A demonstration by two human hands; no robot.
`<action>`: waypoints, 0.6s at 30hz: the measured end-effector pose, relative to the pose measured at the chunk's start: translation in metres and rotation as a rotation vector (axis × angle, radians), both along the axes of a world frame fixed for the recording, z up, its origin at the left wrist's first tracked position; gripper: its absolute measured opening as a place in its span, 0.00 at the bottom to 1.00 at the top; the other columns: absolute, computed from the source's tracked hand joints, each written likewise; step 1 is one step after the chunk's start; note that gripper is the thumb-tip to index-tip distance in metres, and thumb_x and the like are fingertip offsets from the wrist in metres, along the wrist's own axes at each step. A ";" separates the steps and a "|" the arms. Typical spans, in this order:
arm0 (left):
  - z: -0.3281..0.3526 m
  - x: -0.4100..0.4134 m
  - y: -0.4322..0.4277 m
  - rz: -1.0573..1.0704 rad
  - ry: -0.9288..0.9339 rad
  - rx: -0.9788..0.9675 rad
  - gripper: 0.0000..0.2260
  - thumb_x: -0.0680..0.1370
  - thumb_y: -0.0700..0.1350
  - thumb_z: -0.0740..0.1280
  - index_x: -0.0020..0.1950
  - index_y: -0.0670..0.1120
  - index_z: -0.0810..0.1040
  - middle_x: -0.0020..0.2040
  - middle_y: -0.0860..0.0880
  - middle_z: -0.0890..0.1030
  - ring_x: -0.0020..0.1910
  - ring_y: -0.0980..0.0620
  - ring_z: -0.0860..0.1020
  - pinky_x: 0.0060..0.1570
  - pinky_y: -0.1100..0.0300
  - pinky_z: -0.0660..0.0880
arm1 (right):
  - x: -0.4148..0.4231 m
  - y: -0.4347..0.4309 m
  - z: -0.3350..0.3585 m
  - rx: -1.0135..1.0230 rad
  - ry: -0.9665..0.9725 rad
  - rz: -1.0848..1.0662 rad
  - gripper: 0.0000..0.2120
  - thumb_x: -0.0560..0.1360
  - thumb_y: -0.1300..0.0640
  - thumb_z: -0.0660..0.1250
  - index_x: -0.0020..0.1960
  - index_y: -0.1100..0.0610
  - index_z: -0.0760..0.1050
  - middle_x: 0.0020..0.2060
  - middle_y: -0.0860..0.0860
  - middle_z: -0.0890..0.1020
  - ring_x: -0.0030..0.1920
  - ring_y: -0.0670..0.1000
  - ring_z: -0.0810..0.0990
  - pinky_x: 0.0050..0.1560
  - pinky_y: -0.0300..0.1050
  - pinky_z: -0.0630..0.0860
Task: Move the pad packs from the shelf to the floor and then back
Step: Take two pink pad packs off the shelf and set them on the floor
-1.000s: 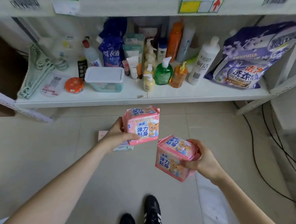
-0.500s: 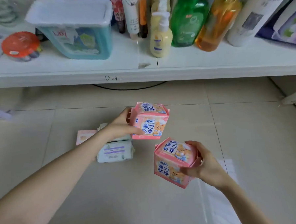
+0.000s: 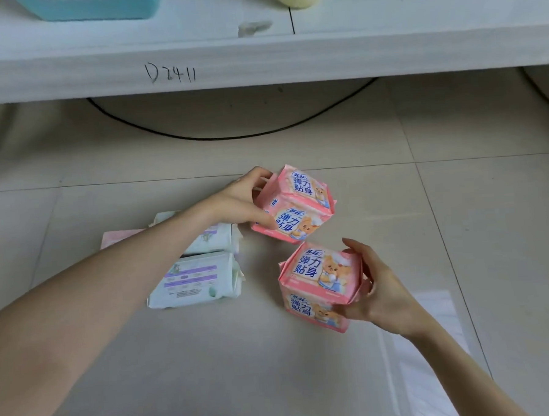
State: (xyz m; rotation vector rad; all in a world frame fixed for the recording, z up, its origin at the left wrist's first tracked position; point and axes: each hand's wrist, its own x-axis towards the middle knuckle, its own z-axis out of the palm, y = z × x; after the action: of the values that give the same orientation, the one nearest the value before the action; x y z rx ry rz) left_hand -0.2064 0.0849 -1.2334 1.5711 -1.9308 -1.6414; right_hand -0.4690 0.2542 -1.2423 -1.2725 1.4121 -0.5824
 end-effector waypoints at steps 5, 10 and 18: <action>-0.004 0.001 -0.005 -0.131 -0.071 -0.039 0.46 0.61 0.40 0.80 0.72 0.58 0.61 0.63 0.52 0.74 0.62 0.54 0.75 0.54 0.49 0.80 | -0.006 0.010 -0.005 -0.015 0.009 0.033 0.51 0.57 0.70 0.81 0.71 0.48 0.61 0.61 0.44 0.74 0.54 0.41 0.79 0.46 0.30 0.75; 0.000 0.006 -0.011 -0.225 -0.155 -0.029 0.49 0.59 0.42 0.80 0.72 0.64 0.57 0.56 0.61 0.77 0.54 0.63 0.78 0.44 0.63 0.80 | -0.007 0.015 -0.006 -0.027 0.064 0.085 0.54 0.57 0.69 0.81 0.74 0.47 0.57 0.63 0.34 0.70 0.57 0.36 0.76 0.46 0.26 0.72; 0.000 0.007 -0.014 -0.235 -0.139 0.129 0.42 0.60 0.51 0.82 0.69 0.61 0.64 0.56 0.60 0.80 0.51 0.61 0.81 0.42 0.64 0.79 | -0.002 0.017 -0.012 -0.021 0.135 0.090 0.55 0.60 0.68 0.79 0.75 0.43 0.53 0.65 0.32 0.67 0.61 0.36 0.73 0.54 0.29 0.72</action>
State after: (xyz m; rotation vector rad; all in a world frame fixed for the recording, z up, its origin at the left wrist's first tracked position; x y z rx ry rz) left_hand -0.1991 0.0710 -1.2329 1.5946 -2.1940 -1.8251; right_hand -0.4706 0.2711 -1.2546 -1.4056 1.4540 -0.4586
